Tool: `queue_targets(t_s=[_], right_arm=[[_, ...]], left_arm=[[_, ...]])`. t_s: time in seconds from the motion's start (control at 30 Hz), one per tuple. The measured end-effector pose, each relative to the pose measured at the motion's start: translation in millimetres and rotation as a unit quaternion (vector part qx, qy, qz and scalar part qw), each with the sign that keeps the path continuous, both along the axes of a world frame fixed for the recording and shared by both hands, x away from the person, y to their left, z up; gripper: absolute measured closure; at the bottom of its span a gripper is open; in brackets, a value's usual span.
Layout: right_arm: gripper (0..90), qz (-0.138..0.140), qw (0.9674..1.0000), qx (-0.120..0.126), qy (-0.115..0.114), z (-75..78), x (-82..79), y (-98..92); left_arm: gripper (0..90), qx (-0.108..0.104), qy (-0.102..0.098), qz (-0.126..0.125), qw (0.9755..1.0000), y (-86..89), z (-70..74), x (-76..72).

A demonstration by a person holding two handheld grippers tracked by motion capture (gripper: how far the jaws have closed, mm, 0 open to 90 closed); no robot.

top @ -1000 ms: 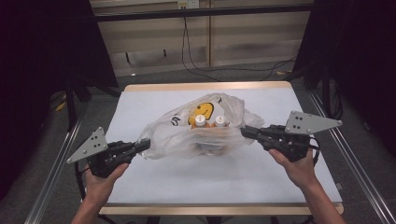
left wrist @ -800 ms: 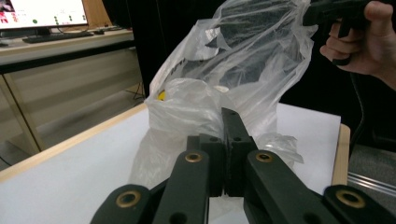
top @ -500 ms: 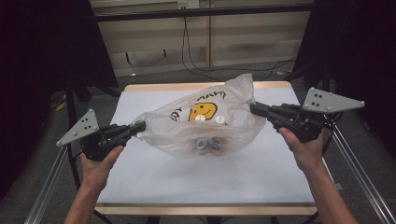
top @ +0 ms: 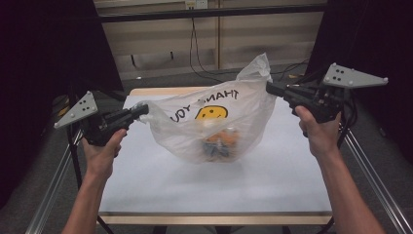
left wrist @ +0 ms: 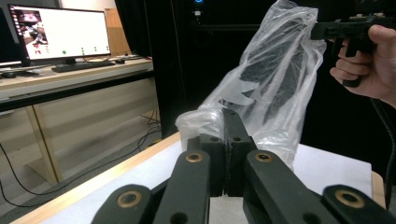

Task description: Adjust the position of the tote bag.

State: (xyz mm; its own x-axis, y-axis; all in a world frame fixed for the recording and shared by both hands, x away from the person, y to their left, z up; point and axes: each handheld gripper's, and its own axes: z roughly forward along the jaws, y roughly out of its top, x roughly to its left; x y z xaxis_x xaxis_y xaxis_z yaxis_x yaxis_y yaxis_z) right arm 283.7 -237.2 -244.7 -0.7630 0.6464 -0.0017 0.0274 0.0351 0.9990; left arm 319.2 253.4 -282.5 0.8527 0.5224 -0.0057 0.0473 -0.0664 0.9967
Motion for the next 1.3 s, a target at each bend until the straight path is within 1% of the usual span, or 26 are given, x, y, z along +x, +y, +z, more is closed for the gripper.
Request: queue_targets(t_s=[0.07, 0.1, 0.13, 0.17, 0.23, 0.27, 0.3, 0.33, 0.37, 0.4, 0.47, 0.5, 0.53, 0.57, 0.67, 0.77, 0.83, 0.87, 0.9, 0.97, 1.0, 1.03, 1.07, 1.1, 1.17, 1.3], right_arm=[[90.0, -0.007, 1.0000, 0.000, -0.002, 5.1, 4.3, -1.5], [90.0, -0.011, 0.9999, 0.001, -0.001, 7.9, 7.0, -2.5], [90.0, -0.011, 0.9999, 0.001, -0.001, 7.9, 7.0, -2.5], [90.0, -0.019, 0.9998, 0.002, -0.001, 12.5, 12.1, -4.9], [90.0, -0.026, 0.9997, 0.001, -0.001, 15.2, 15.0, -6.2], [90.0, -0.026, 0.9997, 0.001, -0.001, 15.2, 15.0, -6.2], [90.0, -0.029, 0.9996, 0.001, 0.000, 16.5, 16.9, -7.1], [90.0, -0.043, 0.9991, -0.002, 0.004, 16.8, 20.5, -8.5], [90.0, -0.050, 0.9987, -0.002, 0.010, 15.7, 21.7, -10.2], [90.0, -0.051, 0.9986, 0.004, 0.015, 13.5, 22.7, -11.8], [90.0, -0.051, 0.9985, 0.006, 0.017, 11.3, 23.3, -13.1], [90.0, -0.057, 0.9980, 0.002, 0.028, 3.1, 23.8, -16.6], [90.0, -0.057, 0.9980, 0.002, 0.028, 3.1, 23.8, -16.6], [90.0, -0.060, 0.9976, 0.001, 0.034, -4.9, 23.7, -19.6], [90.0, -0.060, 0.9974, 0.007, 0.039, -14.3, 22.7, -23.1], [90.0, -0.057, 0.9974, 0.007, 0.044, -23.2, 20.5, -25.2], [90.0, -0.054, 0.9974, 0.008, 0.047, -27.4, 19.1, -25.6], [90.0, -0.052, 0.9974, 0.008, 0.050, -30.6, 17.7, -25.9], [90.0, -0.052, 0.9973, 0.007, 0.052, -33.4, 16.8, -26.1], [90.0, -0.052, 0.9971, 0.008, 0.056, -39.5, 15.4, -26.5], [90.0, -0.052, 0.9971, 0.008, 0.056, -39.5, 15.4, -26.5], [90.0, -0.051, 0.9967, 0.011, 0.062, -46.3, 15.3, -28.1], [90.0, -0.054, 0.9964, 0.010, 0.065, -48.4, 15.0, -28.9], [90.0, -0.053, 0.9962, 0.015, 0.067, -51.1, 14.2, -29.7], [90.0, -0.053, 0.9962, 0.014, 0.068, -52.9, 12.9, -30.6], [90.0, -0.056, 0.9962, 0.011, 0.065, -52.8, -4.9, -35.1]], left_arm=[[89.8, 0.003, 0.002, 0.002, 1.0000, 0.6, 1.5, 2.8], [89.8, 0.006, 0.006, 0.007, 0.9999, 0.0, 4.6, 9.4], [89.8, 0.006, 0.006, 0.007, 0.9999, 0.0, 4.6, 9.4], [89.8, 0.003, 0.008, 0.006, 0.9999, -0.7, 6.7, 12.8], [89.8, 0.004, 0.010, 0.013, 0.9999, -1.0, 11.1, 19.4], [89.8, 0.004, 0.010, 0.013, 0.9999, -1.0, 11.1, 19.4], [89.8, 0.004, 0.009, 0.018, 0.9998, -0.9, 12.5, 23.1], [89.9, 0.001, 0.013, 0.017, 0.9998, -1.0, 12.7, 26.0], [89.9, 0.000, 0.016, 0.020, 0.9997, -2.2, 10.6, 30.1], [89.9, -0.002, 0.016, 0.026, 0.9995, -3.6, 9.1, 30.7], [89.9, 0.001, 0.019, 0.022, 0.9996, -4.6, 6.5, 31.4], [89.9, -0.002, 0.019, 0.021, 0.9996, -6.7, 3.6, 32.3], [89.9, 0.002, 0.020, 0.019, 0.9996, -8.1, 0.8, 33.2], [89.9, 0.012, 0.027, 0.018, 0.9994, -11.2, -4.9, 36.3], [89.9, 0.017, 0.034, 0.012, 0.9992, -15.8, -12.0, 39.5], [89.9, 0.027, 0.037, 0.012, 0.9989, -19.4, -16.9, 40.7], [89.9, 0.030, 0.037, 0.012, 0.9988, -19.9, -18.0, 41.0], [89.9, 0.031, 0.041, 0.007, 0.9987, -21.1, -21.8, 40.8], [89.9, 0.037, 0.042, 0.008, 0.9984, -20.8, -22.9, 40.9], [89.9, 0.038, 0.045, 0.006, 0.9982, -21.5, -25.8, 40.7], [89.9, 0.041, 0.045, 0.005, 0.9981, -22.5, -28.3, 41.0], [89.9, 0.043, 0.048, 0.001, 0.9980, -23.3, -31.9, 41.6], [89.9, 0.039, 0.052, 0.003, 0.9978, -23.2, -37.3, 41.7], [89.9, 0.041, 0.056, 0.004, 0.9976, -22.2, -39.8, 41.4], [89.9, 0.040, 0.058, 0.008, 0.9975, -22.0, -41.8, 39.9], [89.9, 0.028, 0.053, 0.003, 0.9982, -13.0, -44.2, 30.3]])
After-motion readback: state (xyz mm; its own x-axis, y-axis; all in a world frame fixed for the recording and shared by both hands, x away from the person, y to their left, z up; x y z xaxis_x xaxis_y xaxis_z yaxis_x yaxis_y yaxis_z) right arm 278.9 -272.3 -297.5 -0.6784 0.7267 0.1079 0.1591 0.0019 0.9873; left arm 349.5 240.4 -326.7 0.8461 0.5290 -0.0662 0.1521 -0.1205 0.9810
